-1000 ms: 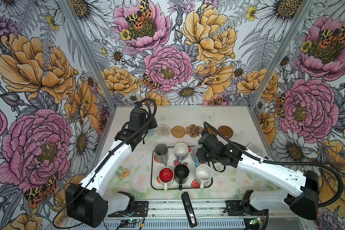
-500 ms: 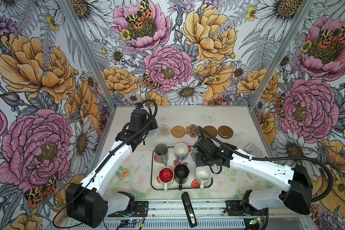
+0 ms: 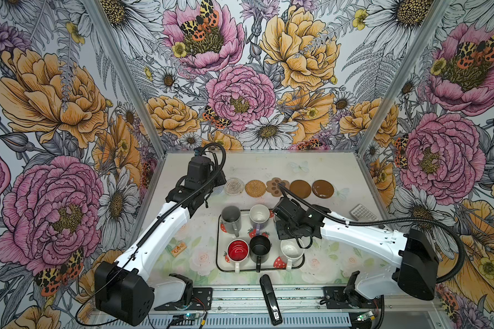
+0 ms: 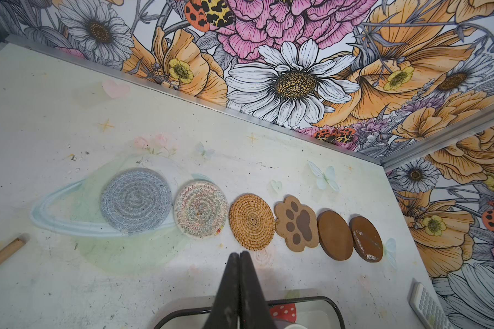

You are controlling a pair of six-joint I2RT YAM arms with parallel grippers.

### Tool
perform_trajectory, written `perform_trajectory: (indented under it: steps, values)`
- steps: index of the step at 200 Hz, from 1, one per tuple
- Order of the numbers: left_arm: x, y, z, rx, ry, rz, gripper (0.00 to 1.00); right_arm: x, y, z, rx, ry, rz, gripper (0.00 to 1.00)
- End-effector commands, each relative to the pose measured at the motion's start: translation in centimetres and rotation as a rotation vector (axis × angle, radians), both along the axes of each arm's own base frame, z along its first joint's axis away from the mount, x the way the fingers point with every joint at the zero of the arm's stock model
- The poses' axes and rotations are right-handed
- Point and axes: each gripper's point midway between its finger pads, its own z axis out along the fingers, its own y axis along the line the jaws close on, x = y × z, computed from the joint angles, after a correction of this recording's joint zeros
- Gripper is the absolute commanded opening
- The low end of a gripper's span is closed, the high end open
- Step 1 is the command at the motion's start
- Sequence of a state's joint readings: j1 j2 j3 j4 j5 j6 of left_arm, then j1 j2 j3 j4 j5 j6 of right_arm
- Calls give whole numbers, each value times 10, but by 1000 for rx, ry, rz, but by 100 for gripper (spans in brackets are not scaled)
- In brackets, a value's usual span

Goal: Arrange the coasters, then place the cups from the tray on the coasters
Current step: 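Lower the right gripper onto the light blue mug rim and close it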

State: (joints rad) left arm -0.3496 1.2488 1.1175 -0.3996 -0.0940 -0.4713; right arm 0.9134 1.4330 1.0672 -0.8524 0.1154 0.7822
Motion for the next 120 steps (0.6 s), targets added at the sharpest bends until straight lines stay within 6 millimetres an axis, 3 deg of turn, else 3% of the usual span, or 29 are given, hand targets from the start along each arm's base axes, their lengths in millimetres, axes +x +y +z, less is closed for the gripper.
perform_trajectory:
  steps: [1, 120]
  values:
    - [-3, 2, 8, 11, -37, 5, 6, 1, 1, -4, 2, -6, -18, 41]
    - [-6, 4, 11, 12, -51, 6, 7, 14, -2, -26, -45, 12, -48, 40]
